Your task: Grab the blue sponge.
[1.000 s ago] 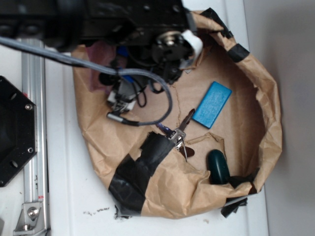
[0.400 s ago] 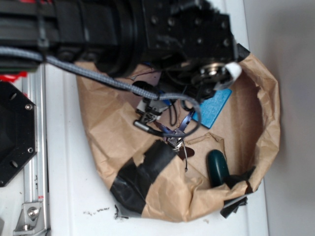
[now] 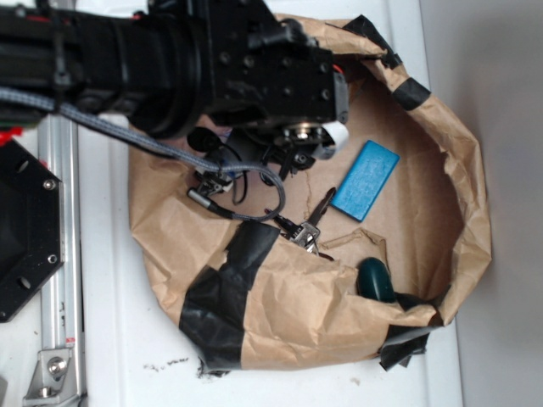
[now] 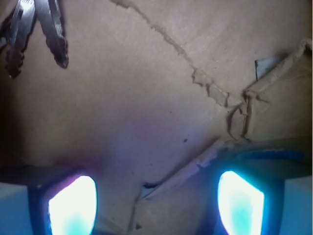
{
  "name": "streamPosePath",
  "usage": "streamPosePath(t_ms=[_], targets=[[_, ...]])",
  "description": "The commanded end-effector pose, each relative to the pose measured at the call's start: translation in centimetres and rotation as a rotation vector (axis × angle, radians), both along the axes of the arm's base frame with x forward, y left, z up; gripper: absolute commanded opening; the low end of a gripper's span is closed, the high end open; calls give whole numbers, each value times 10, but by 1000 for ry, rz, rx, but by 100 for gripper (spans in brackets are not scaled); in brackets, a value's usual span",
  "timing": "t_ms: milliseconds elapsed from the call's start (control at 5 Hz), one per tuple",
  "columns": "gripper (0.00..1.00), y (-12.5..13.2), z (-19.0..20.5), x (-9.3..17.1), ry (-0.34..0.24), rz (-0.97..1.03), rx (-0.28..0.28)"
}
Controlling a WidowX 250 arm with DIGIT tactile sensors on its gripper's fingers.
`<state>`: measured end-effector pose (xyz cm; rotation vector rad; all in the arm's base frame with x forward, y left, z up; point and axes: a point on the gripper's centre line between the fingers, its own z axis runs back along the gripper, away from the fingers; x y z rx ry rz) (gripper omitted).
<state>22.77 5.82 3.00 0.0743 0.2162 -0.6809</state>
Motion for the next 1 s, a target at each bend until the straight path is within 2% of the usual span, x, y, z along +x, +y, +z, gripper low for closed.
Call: streamPosePath(t_ms=[0, 200, 600, 800], targets=[[100, 27, 0, -9, -7, 78, 56], [100, 36, 2, -7, -12, 113, 93], [100, 40, 24, -8, -62, 163, 26], [100, 36, 49, -2, -124, 171, 1]])
